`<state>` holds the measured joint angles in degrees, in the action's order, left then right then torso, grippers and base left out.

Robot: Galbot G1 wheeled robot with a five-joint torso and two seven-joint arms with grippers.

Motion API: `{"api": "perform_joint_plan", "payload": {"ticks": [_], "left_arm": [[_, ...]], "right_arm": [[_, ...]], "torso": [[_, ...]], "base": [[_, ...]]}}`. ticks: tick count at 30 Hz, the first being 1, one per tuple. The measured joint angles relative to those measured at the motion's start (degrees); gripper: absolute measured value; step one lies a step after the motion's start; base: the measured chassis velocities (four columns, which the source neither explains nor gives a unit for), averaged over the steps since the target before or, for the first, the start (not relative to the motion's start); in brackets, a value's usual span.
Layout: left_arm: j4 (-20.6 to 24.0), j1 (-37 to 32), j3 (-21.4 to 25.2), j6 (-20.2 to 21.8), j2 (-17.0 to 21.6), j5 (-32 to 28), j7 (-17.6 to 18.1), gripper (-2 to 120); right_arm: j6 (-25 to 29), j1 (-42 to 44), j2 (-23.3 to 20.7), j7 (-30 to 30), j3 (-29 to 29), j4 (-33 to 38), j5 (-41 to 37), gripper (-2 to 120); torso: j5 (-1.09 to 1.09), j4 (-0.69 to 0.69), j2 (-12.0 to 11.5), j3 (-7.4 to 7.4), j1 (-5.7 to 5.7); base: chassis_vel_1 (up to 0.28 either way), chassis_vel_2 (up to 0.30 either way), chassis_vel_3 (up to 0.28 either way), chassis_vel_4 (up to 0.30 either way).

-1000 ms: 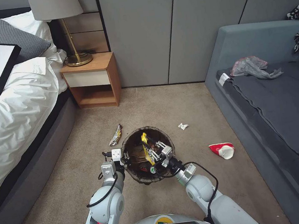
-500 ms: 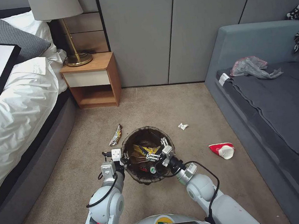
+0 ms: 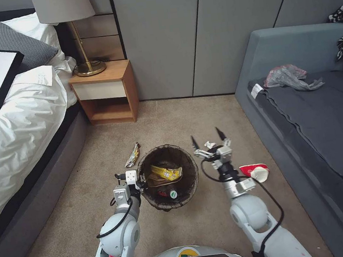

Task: Pick up the trash bin, then pick up the garbage from the floor and place it into the trash bin.

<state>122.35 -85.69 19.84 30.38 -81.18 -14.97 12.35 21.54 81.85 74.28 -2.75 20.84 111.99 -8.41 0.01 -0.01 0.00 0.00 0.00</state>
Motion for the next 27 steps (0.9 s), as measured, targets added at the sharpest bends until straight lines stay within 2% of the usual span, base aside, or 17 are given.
{"api": "perform_joint_plan", "payload": {"ticks": [5,12,18,20,21,22,24,25,26,27], "left_arm": [[-0.1,-0.1,-0.1,-0.1,-0.2,0.1,0.0,2],[0.0,-0.2,0.1,-0.3,-0.2,0.2,0.0,2],[0.0,-0.2,0.1,-0.3,-0.1,0.2,0.0,2],[0.0,-0.1,0.0,-0.3,-0.1,0.2,0.0,2],[0.0,-0.1,0.0,-0.3,-0.2,0.2,0.0,2],[0.0,-0.1,0.0,-0.3,-0.2,0.2,0.0,2],[0.0,-0.2,-0.1,-0.3,-0.3,0.3,0.0,2],[0.0,-0.2,-0.1,-0.3,-0.3,0.3,0.0,2],[0.0,-0.2,-0.1,-0.3,-0.3,0.3,0.0,2],[0.0,-0.2,-0.2,-0.2,-0.3,0.3,0.1,2]], "right_arm": [[2.2,3.5,0.8,-0.1,3.2,1.9,0.5,99],[5.6,6.5,3.0,-0.3,3.9,0.4,2.1,99],[5.3,5.5,3.2,-1.2,4.6,-0.8,2.1,99],[1.4,2.6,2.9,-4.1,6.1,-2.8,1.3,99],[-2.7,0.7,2.6,-6.9,6.8,-4.2,-1.0,99],[-2.7,0.7,2.6,-6.9,6.8,-4.2,-1.0,99],[-8.5,-1.3,2.1,-10.5,6.9,-5.7,-5.5,99],[-8.5,-1.3,2.1,-10.5,6.9,-5.7,-5.5,99],[-12.7,-3.1,1.9,-13.0,6.9,-8.2,-8.7,99],[-14.4,-4.2,1.8,-14.1,7.0,-10.4,-9.5,100]], "torso": [[0.00,0.01,0.0,0.00,0.00],[0.00,0.01,0.0,0.00,0.00],[0.00,0.01,0.0,0.00,0.00],[-0.01,0.03,0.0,0.00,0.00],[0.00,0.03,0.0,0.00,0.00],[0.00,0.03,0.0,0.00,0.00],[-0.02,0.01,0.0,0.00,0.00],[-0.02,0.01,0.0,0.00,0.00],[-0.01,0.01,0.0,0.00,0.00],[-0.01,0.02,0.0,0.01,0.00]], "base": [[0.000,0.000,0.000,0.000],[0.000,0.000,0.000,0.000],[0.000,0.000,0.000,0.000],[0.000,0.000,0.000,0.000],[0.000,0.000,0.000,0.000],[0.000,0.000,0.000,0.000],[0.000,0.000,0.000,0.000],[0.000,0.000,0.000,0.000],[0.000,0.000,0.000,0.000],[0.000,0.000,0.000,0.000]]}}
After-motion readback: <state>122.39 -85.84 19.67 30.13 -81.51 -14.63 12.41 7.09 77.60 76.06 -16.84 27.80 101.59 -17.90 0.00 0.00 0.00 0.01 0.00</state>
